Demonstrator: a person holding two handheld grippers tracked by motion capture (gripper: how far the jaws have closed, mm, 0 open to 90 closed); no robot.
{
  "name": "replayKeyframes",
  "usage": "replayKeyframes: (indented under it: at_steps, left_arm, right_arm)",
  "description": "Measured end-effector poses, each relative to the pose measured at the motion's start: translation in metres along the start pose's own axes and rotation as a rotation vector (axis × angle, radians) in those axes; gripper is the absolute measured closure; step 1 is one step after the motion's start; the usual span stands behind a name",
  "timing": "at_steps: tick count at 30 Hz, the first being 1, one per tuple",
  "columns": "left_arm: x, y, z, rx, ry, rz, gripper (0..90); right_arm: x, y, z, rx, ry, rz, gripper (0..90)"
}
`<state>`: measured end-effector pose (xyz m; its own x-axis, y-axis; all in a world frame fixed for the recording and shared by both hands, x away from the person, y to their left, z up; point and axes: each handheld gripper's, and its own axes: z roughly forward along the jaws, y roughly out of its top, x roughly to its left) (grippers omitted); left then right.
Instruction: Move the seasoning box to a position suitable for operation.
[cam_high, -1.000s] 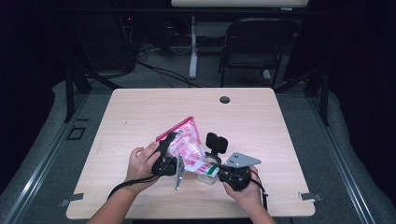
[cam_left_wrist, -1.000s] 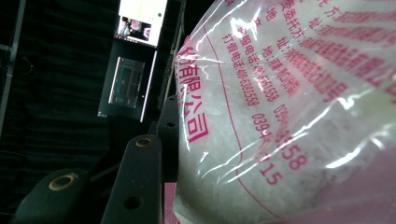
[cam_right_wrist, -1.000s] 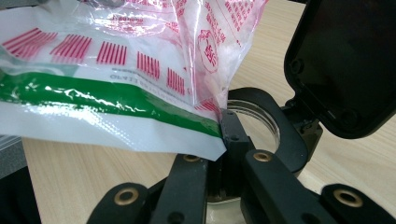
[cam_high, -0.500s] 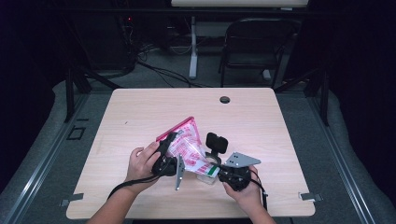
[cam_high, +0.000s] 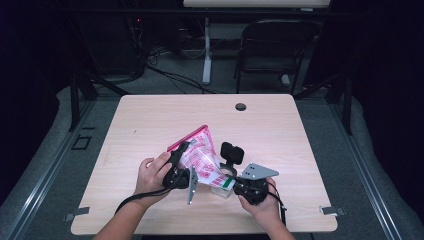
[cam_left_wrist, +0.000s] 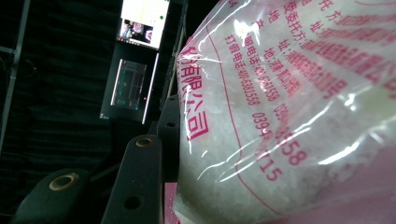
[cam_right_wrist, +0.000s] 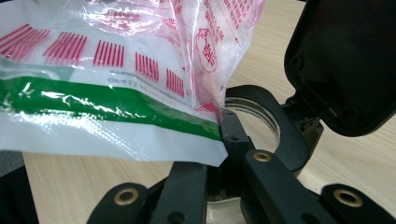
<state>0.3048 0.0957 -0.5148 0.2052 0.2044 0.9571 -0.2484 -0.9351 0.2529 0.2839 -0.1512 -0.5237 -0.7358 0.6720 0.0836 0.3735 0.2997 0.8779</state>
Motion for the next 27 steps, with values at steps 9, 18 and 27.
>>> replayKeyframes:
  at_steps: [9,18,27]
  left_arm:
    - [0.0007,0.0011,-0.0007,0.0,0.004,0.011,64.3]
    - [0.0009,0.0016,-0.0012,-0.001,0.007,0.019,64.3]
    - [0.0011,0.0024,-0.0009,-0.002,0.01,0.03,64.2]
  right_arm:
    - [-0.0001,-0.0003,0.0003,0.002,-0.001,-0.001,89.2]
    - [0.0001,-0.0004,0.0005,0.0,-0.001,0.001,89.2]
    - [0.0002,-0.0004,0.0001,0.0,-0.003,-0.001,89.2]
